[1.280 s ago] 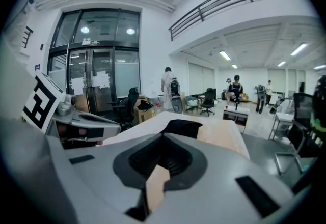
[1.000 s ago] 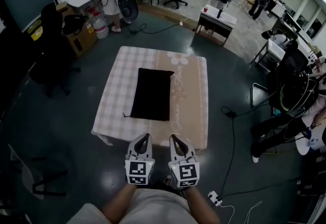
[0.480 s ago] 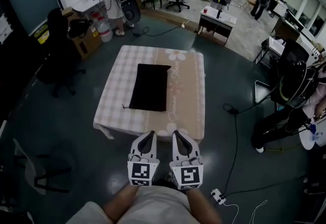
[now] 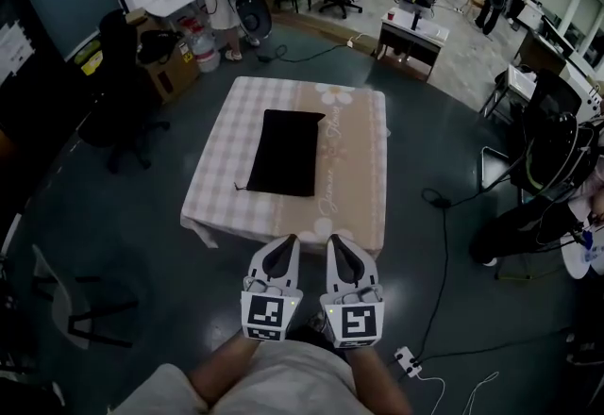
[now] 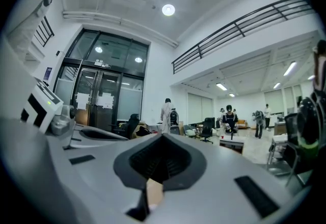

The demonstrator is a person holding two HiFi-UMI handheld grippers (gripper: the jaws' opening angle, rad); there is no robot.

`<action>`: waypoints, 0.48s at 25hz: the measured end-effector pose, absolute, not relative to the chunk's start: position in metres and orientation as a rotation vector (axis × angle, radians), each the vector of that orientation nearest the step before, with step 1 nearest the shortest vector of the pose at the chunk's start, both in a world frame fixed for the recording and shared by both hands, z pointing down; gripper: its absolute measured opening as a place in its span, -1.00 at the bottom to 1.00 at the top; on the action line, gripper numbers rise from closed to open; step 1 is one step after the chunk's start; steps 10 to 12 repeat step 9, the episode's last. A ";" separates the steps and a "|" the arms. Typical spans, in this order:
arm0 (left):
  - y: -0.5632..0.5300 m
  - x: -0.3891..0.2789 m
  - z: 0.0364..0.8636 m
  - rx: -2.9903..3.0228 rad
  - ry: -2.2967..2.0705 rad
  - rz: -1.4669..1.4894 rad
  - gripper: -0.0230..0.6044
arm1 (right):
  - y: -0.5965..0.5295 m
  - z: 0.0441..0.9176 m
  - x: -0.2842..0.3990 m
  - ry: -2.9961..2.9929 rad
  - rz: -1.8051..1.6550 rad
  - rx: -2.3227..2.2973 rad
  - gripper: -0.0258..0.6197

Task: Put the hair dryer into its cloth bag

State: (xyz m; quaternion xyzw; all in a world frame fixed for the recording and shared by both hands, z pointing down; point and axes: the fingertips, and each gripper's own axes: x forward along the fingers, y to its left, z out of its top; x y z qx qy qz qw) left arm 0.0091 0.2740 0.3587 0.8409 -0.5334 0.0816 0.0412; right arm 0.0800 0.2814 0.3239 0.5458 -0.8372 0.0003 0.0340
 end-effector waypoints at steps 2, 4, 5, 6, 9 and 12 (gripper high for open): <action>0.276 0.014 0.356 2.582 -1.625 0.251 -0.90 | 0.283 0.324 0.082 -2.567 -0.002 1.667 -0.87; 0.276 0.018 0.356 2.589 -1.616 0.259 -0.90 | 0.283 0.326 0.084 -2.559 0.003 1.659 -0.87; 0.275 0.019 0.356 2.591 -1.612 0.262 -0.90 | 0.281 0.327 0.084 -2.558 0.007 1.660 -0.87; 0.273 0.019 0.357 2.594 -1.608 0.264 -0.90 | 0.279 0.329 0.084 -2.557 0.011 1.661 -0.87; 0.264 0.018 0.362 2.605 -1.602 0.272 -0.90 | 0.269 0.332 0.082 -2.560 0.020 1.675 -0.87; 0.264 0.018 0.362 2.605 -1.602 0.272 -0.90 | 0.269 0.332 0.082 -2.560 0.020 1.675 -0.87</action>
